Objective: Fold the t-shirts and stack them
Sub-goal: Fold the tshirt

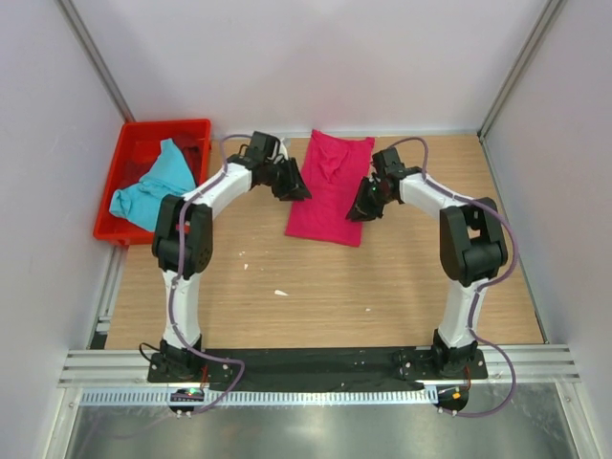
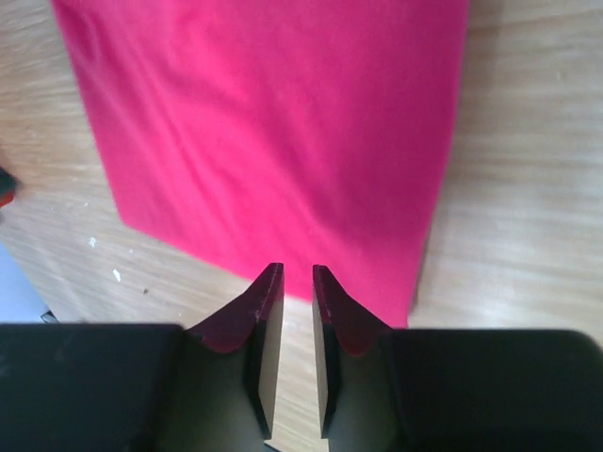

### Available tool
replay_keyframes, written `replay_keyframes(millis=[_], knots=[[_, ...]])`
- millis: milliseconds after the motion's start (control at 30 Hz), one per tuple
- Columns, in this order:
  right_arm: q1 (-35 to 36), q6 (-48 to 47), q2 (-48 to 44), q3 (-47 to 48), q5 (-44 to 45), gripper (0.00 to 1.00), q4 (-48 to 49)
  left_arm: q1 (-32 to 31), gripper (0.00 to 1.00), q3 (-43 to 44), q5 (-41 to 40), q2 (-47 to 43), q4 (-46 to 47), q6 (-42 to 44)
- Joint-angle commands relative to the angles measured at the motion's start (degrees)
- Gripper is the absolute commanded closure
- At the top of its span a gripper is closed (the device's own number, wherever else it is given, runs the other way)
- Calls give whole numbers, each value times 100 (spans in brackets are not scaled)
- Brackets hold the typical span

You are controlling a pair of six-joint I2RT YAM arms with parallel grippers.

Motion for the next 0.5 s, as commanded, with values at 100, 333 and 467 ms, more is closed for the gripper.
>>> replay_keyframes(millis=[100, 333, 467], knots=[[104, -37, 551, 212, -91, 73, -21, -92, 68, -419, -225, 526, -142, 291], [218, -380, 192, -805, 296, 71, 31, -197, 69, -1314, -596, 255, -292, 353], [219, -521, -169, -1404, 393, 69, -13, -442, 69, -2577, -737, -569, -82, 82]])
